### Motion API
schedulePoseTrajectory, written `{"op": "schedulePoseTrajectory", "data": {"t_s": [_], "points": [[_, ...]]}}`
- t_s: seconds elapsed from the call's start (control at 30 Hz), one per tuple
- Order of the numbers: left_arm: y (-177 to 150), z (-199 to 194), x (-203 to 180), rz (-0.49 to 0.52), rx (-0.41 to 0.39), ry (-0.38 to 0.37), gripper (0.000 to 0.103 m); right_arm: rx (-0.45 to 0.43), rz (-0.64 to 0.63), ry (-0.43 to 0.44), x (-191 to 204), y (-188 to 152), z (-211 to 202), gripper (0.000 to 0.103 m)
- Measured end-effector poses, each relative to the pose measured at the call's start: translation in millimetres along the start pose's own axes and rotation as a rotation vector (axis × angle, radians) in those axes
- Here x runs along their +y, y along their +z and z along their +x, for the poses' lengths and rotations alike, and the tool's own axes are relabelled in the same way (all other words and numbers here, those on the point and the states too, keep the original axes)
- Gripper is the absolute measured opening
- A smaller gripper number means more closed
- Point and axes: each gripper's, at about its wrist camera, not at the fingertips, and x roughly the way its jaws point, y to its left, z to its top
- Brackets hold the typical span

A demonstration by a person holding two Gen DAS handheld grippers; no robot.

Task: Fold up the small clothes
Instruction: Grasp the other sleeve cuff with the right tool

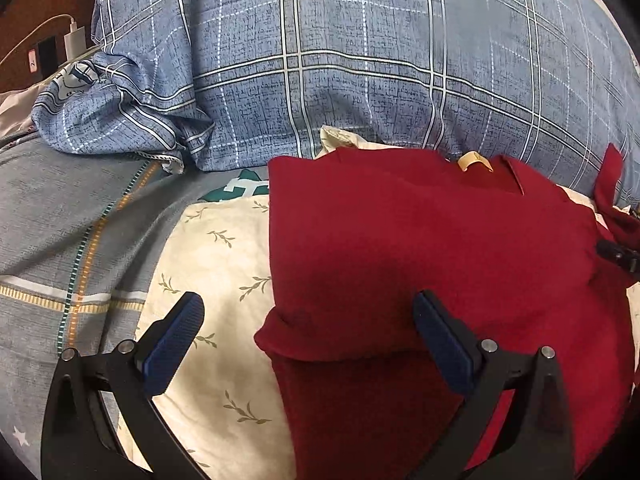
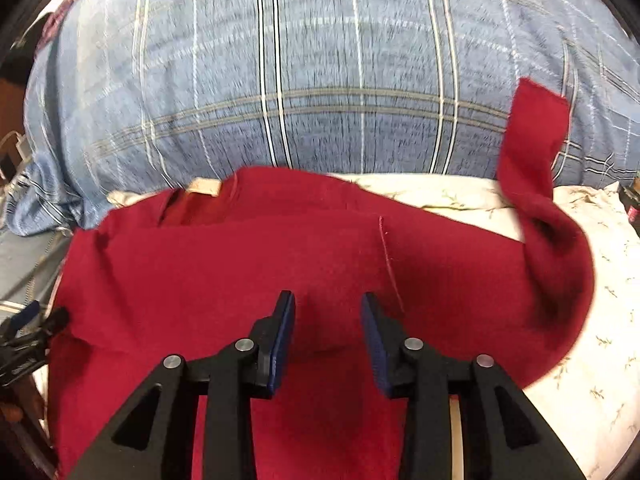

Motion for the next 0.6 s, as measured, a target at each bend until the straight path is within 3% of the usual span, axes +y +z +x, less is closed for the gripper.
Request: {"op": "schedulePoseTrajectory", "data": {"t_s": [0.07,0.17,0.33,0.6], "points": [[-0.7,2.1,0.0,-0.002,0.008,0.001,0.103,-0.006,-0.024,-0.011,2.2,-3.0,-1.1,0.036],[-1.6,4.3,-0.1,-0.001,0.019,0.003,0.103,0.065,-0.037,-0.044,3.5,-7.4,20.6,0.036],[0.5,0.0,-0.6,-0.004,0.025,-0.003,0.103,0.037,-0.018,-0.048,-1.4,-6.1,-1.4,0.037],[4.7,-18.5,-7.0,-0.035,0.004,-0.120,0.103,-0.003,0.015,-0.007,-16.0,-12.9,-19.7,0.038]]}}
